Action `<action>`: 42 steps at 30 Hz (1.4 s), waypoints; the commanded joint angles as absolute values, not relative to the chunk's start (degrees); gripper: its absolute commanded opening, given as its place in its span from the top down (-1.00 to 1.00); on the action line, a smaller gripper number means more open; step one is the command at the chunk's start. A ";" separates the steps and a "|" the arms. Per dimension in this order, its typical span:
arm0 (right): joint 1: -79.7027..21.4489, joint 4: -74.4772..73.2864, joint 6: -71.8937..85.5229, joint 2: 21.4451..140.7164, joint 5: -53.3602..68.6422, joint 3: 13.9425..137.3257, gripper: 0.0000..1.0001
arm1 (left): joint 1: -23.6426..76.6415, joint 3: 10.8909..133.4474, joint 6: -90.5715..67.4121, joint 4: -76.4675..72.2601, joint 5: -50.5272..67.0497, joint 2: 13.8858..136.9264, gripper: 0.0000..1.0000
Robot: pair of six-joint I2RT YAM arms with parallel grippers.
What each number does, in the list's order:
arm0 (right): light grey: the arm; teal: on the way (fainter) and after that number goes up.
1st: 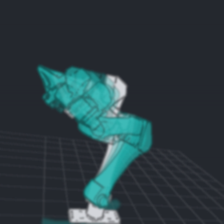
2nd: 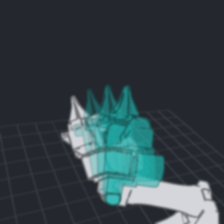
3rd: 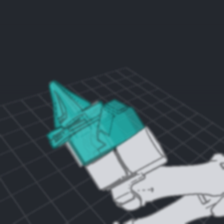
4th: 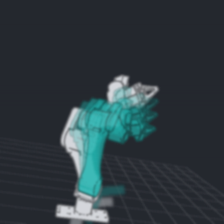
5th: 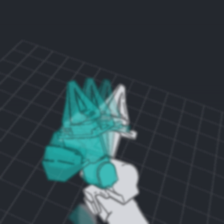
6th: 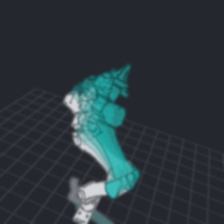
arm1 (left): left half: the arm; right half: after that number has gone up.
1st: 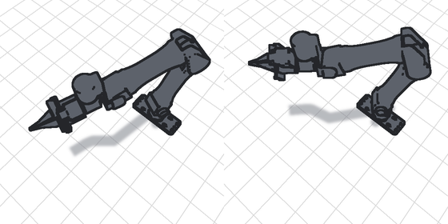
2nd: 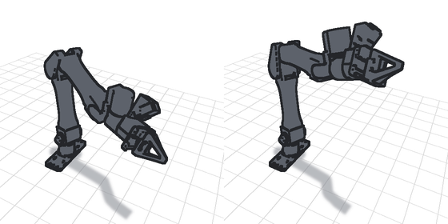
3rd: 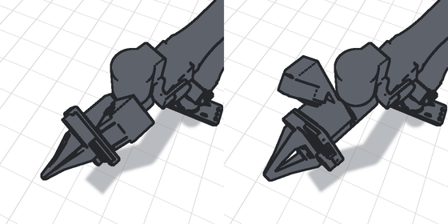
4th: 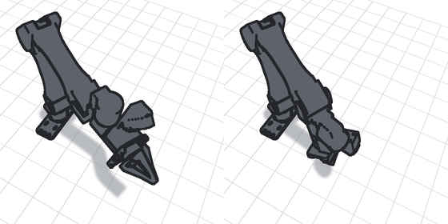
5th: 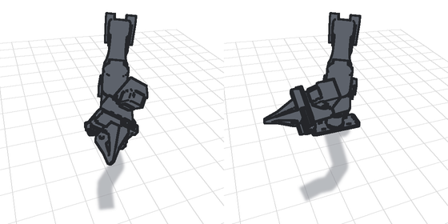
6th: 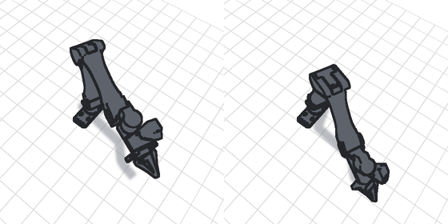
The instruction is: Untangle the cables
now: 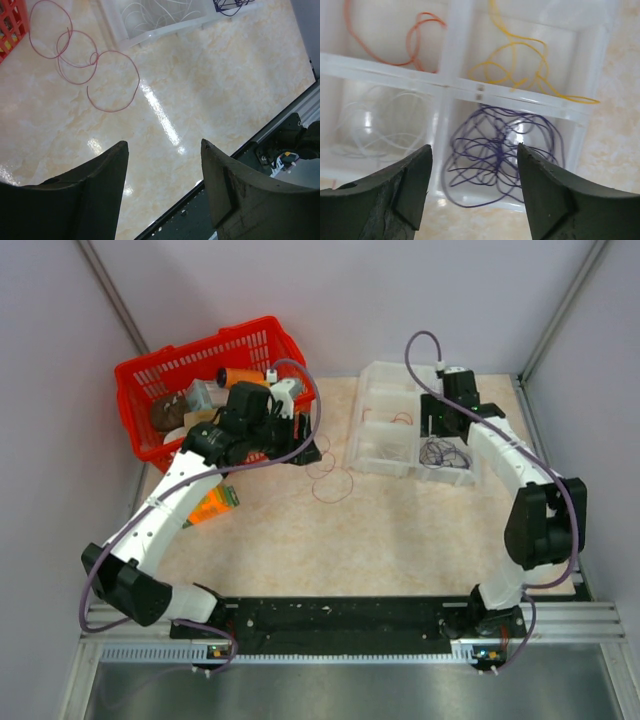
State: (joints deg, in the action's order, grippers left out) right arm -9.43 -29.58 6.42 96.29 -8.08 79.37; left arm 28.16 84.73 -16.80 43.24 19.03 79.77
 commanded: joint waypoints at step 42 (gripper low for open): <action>-38.76 -5.19 -2.02 120.06 15.99 79.11 -0.72 | 27.86 66.53 -19.86 33.75 5.80 47.37 -0.33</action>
State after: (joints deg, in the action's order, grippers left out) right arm -39.35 -4.05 -1.93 119.13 15.22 81.17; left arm 28.16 66.24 -19.46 35.14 6.13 47.40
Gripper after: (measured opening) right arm 0.860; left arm 0.667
